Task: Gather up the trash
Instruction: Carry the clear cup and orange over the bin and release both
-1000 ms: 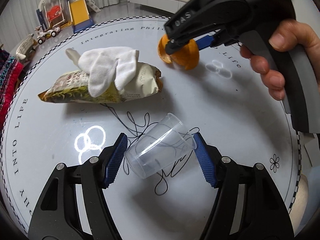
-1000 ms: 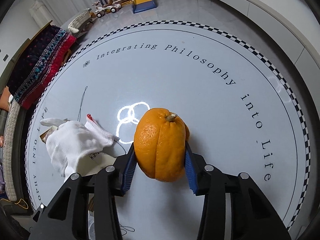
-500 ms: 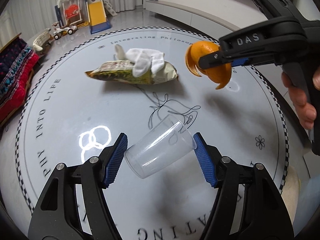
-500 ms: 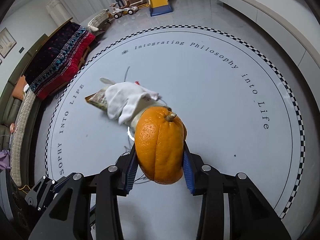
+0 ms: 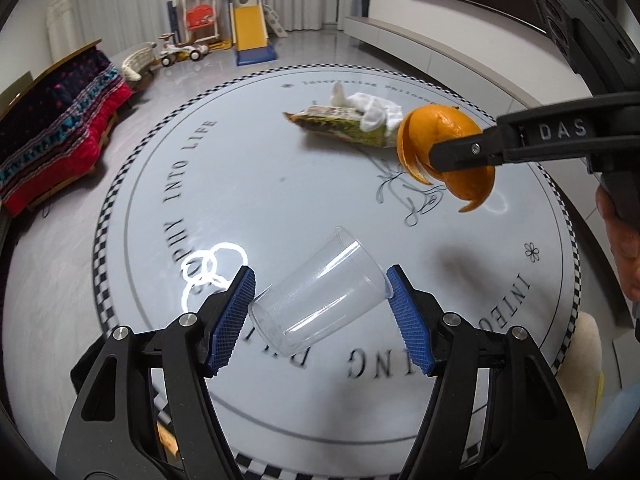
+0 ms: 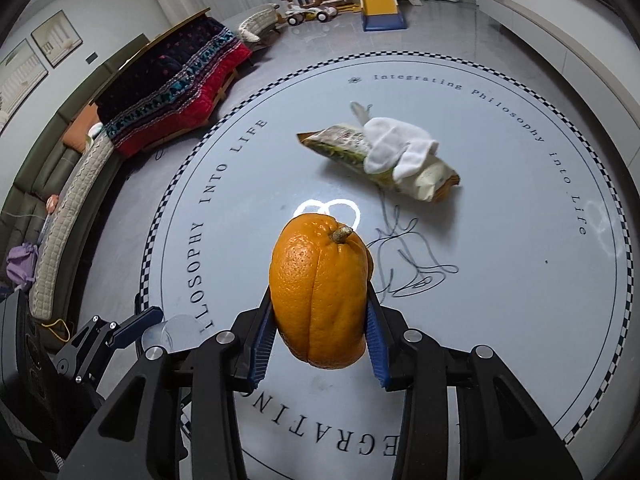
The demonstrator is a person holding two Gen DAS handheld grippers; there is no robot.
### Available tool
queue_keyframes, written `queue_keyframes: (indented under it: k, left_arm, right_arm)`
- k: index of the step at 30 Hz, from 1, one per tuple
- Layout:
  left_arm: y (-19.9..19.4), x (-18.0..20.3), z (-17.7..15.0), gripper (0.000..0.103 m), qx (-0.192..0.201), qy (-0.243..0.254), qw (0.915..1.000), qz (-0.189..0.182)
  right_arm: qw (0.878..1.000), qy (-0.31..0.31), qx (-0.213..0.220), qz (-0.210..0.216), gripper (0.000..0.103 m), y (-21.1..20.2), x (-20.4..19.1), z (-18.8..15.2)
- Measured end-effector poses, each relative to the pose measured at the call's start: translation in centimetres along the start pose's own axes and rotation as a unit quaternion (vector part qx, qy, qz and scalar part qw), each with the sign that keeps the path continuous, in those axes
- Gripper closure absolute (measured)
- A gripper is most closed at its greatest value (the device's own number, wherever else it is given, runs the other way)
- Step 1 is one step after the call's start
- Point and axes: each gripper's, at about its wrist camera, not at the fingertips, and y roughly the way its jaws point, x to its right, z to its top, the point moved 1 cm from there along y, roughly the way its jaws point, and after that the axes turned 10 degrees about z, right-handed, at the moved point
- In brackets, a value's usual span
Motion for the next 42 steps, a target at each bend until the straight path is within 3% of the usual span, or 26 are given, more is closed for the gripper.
queue_keyframes:
  k: [16,27,39,40,41,42]
  left_arm:
    - [-4.0,-10.6,-8.6,0.037,-0.004,-0.105,0.9926,0.060]
    - [-5.5,-18.0,-15.2,0.037,-0.029,-0.175,0.9772,0.117]
    - [-5.7,-23.9,-21.1,0.037,-0.069,-0.242,0.9525,0.171]
    - [-5.8,-24.5,-21.5,0.035,-0.070,-0.250,0.9493,0.177]
    - [-5.8,-24.9,-21.8,0.028,-0.074,-0.255,0.9450,0.190]
    - [-5.8,-25.3,-22.0,0.006,-0.083,-0.257,0.9391,0.212]
  right_arm:
    - [0.993,-0.096,-0.049,0.051,0.060,4.7,-13.1,-4.7]
    - [0.979,-0.154,-0.093,0.094,0.060,8.9,-21.8,-7.5]
    - [0.965,-0.182,-0.143,0.121,0.059,14.3,-27.4,-9.9]
    - [0.965,-0.182,-0.147,0.122,0.057,14.7,-28.0,-10.1]
    - [0.963,-0.185,-0.153,0.119,0.047,15.4,-28.6,-10.2]
    - [0.964,-0.186,-0.152,0.111,0.038,16.0,-29.2,-10.3]
